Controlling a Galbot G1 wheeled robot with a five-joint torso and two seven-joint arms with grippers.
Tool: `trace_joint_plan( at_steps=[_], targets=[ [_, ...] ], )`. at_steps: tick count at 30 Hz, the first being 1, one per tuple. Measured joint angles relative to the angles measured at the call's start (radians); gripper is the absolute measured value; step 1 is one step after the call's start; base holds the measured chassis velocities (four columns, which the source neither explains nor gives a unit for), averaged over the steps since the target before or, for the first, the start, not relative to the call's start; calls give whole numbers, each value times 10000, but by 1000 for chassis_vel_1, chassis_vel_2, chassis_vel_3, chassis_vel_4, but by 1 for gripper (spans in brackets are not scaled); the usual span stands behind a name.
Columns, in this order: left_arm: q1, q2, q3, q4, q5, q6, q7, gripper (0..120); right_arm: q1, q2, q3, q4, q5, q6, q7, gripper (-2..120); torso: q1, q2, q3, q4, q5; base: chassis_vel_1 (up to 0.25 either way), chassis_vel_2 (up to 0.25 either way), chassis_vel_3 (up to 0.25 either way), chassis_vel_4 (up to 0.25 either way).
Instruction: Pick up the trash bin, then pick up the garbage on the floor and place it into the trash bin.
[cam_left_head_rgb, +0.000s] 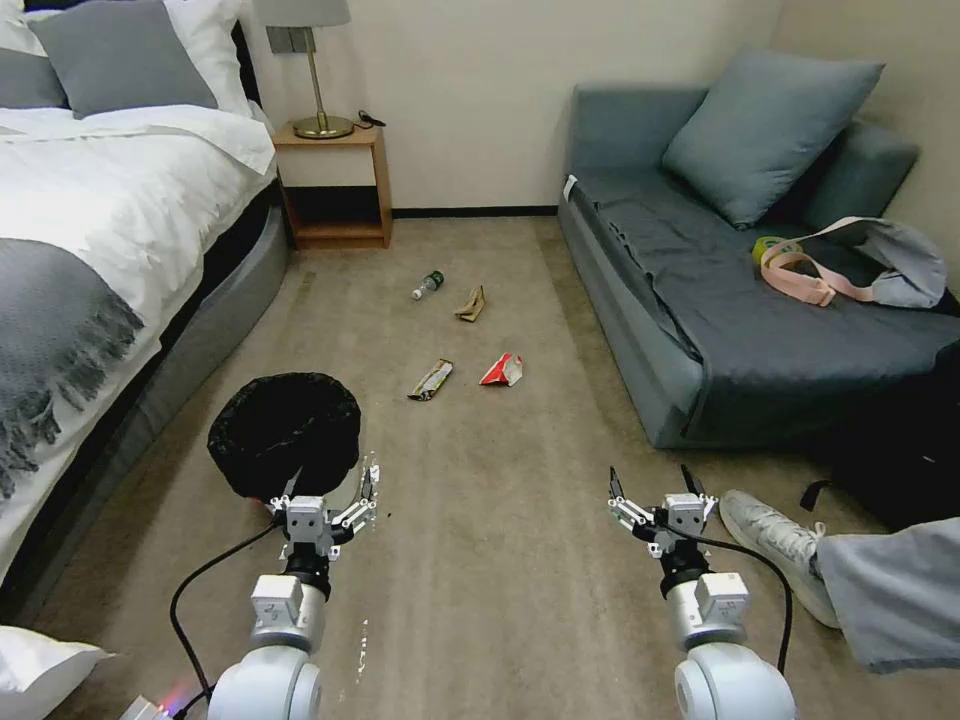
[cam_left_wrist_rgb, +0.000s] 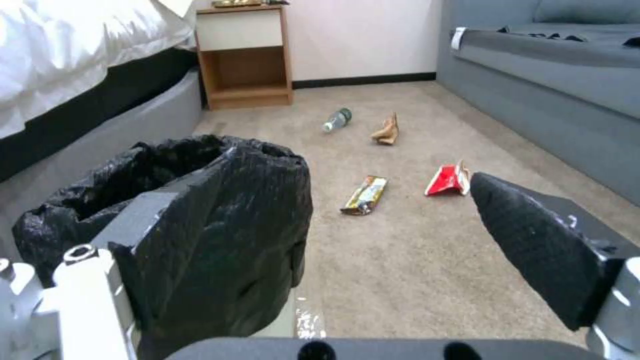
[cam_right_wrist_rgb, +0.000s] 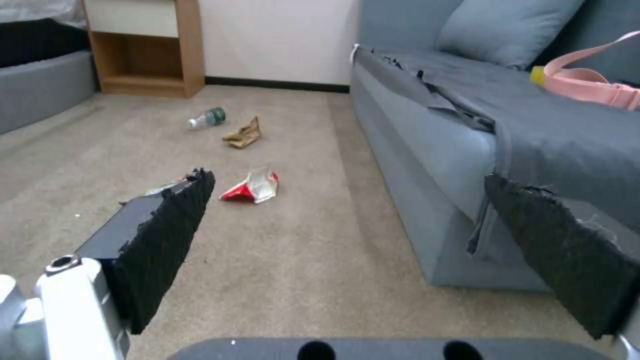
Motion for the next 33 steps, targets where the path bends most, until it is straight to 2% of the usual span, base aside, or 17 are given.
trace_joint_plan(
  at_steps=[26,28,29,31,33],
  targets=[
    [-15,31,-6,-14,-71,80,-38,100,0,-16,0,4,44,-15,4,100,0,0,0,2,-1,0,0,0,0],
    [-87,161,-58,-148,-314,426,-223,100,2,-108,0,81,227,-193,69,100,0,0,0,1,0,0,0,0,0],
    [-166,298,-120,-295,-565,789,-419,100,13,-263,13,217,500,-485,189,100,0,0,0,1,2,0,0,0,0],
    [-198,352,-141,-351,-668,935,-496,100,19,-350,21,298,662,-651,257,100,0,0,0,1,0,0,0,0,0],
    [-365,638,-256,-654,-1207,1717,-909,100,40,-726,60,632,1363,-1401,569,100,0,0,0,1,1,0,0,0,0]
  ],
)
